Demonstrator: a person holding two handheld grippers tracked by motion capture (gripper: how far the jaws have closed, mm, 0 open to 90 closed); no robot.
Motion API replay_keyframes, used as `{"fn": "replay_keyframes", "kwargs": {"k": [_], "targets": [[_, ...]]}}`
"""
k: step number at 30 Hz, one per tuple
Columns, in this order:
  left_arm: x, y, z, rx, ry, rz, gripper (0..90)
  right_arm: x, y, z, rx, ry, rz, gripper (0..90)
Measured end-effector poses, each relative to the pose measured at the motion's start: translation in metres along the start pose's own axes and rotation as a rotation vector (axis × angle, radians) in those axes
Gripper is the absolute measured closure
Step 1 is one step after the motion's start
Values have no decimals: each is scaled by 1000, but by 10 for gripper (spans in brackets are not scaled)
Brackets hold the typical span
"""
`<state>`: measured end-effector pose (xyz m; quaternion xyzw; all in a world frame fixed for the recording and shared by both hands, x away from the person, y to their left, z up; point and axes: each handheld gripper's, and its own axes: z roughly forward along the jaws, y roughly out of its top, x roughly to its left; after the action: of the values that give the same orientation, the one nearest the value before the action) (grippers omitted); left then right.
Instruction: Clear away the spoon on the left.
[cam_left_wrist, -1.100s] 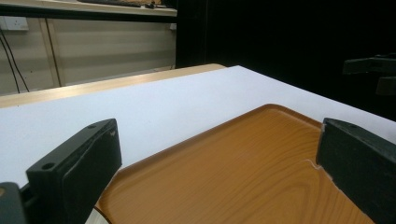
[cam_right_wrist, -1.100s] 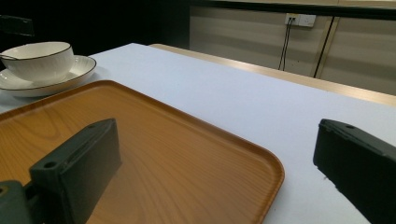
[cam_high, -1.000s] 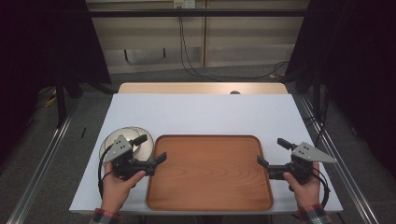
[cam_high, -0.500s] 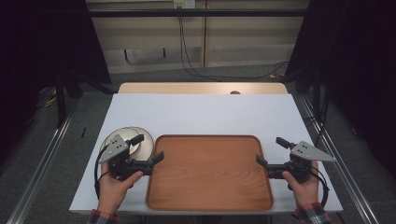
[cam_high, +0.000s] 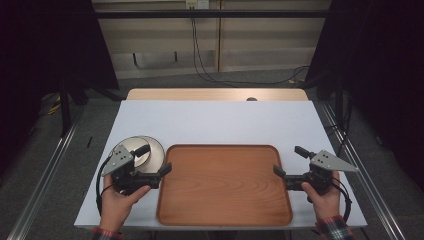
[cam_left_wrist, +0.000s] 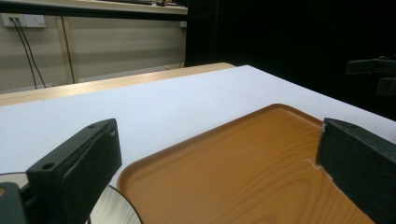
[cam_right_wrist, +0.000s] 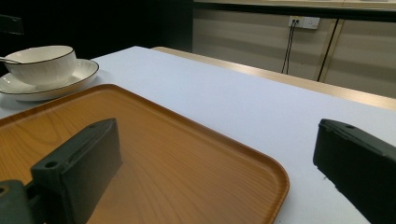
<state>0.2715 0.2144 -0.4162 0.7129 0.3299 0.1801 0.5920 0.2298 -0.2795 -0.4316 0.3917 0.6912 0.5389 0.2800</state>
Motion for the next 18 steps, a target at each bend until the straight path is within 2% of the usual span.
{"fn": "replay_keyframes", "kwargs": {"k": [2,9,11,12,13,18], "targets": [[0,-1,-1,-3,6,-11,0,0,0,0,0,4,2,5],[1,-2,-7,1,14,3,26,-1,1,1,-1,6,-1,5],[1,-3,-8,8,5,9,81,-1,1,1,-1,6,-2,5],[0,-3,-9,6,5,14,81,-1,1,1,-1,6,-2,5],[0,-3,-11,9,7,16,142,-1,1,1,-5,9,-1,6],[1,-4,-15,33,14,35,271,-1,1,1,-7,7,-2,5]]}}
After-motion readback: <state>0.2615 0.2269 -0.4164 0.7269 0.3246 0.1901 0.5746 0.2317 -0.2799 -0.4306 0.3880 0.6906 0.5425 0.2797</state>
